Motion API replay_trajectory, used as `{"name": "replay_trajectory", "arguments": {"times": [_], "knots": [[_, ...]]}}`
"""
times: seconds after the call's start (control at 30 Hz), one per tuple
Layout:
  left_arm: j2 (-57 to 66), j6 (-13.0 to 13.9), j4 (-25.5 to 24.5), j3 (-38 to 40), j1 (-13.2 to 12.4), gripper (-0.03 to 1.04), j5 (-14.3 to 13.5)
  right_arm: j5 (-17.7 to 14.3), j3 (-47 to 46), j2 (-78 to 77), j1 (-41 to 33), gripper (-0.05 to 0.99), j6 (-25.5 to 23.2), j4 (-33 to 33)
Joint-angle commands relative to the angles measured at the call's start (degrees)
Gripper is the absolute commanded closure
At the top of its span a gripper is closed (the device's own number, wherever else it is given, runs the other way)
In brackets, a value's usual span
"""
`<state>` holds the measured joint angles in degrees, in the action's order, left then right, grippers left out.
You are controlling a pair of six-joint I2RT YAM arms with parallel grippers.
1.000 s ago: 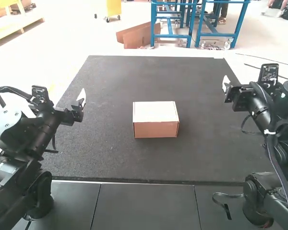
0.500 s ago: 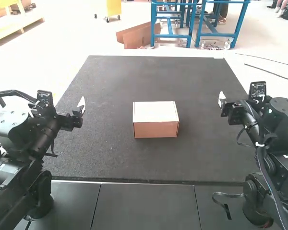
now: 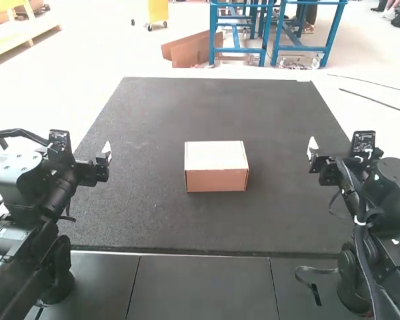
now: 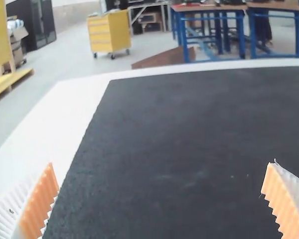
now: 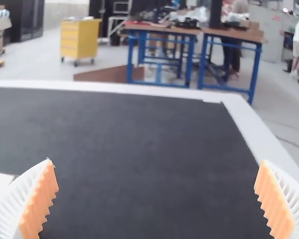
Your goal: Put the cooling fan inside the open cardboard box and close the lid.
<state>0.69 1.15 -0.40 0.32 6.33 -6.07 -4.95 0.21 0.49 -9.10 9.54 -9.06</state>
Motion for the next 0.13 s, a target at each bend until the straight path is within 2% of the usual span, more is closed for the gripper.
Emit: {"name": "replay_trajectory", "arguments": {"times": [0.0, 0.1], "knots": [[-0.8, -0.7, -0.2, -0.4, -0.1, 0.04, -0.4, -0.2, -0.1, -0.5, 1.0, 0.03, -0.9, 2.8], [-0.8, -0.7, -0.4, -0.4, -0.1, 0.04, -0.4, -1.6, -0.1, -0.5, 1.5, 0.03, -1.4, 7.0]]}}
